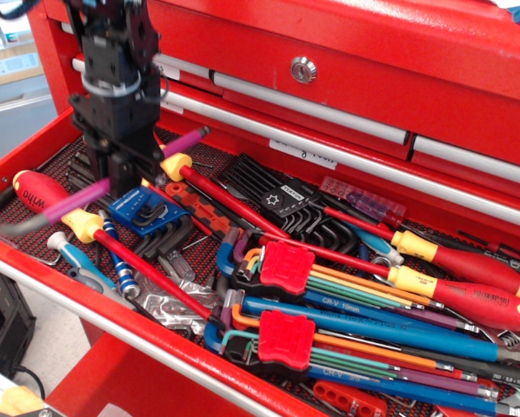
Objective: Pick up violet Allen key
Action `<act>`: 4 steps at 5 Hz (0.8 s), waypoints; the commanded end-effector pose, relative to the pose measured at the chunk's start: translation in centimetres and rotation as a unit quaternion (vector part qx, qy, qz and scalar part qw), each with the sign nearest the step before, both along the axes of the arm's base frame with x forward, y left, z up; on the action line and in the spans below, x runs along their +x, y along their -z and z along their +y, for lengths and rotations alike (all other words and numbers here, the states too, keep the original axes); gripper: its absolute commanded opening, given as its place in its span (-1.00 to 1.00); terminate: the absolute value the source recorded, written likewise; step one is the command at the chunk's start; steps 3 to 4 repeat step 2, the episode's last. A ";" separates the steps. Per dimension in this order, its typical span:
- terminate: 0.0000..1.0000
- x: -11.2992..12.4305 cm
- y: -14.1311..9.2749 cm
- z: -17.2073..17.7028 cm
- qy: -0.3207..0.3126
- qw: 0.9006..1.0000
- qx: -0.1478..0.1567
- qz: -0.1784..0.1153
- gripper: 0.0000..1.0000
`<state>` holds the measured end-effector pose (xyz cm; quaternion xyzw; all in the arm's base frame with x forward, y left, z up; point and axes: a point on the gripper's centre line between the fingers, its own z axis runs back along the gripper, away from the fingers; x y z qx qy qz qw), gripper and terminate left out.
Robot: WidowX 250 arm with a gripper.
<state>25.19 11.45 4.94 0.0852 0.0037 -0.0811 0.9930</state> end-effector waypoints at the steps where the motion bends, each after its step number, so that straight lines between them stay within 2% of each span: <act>1: -1.00 0.0 -8.3 0.1 0.040 0.997 0.051 -0.051 -1.00; 2: 1.00 0.2 -11.0 -0.3 0.044 0.996 0.062 -0.054 -1.00; 4: 1.00 0.2 -11.0 -0.3 0.044 0.996 0.062 -0.054 -1.00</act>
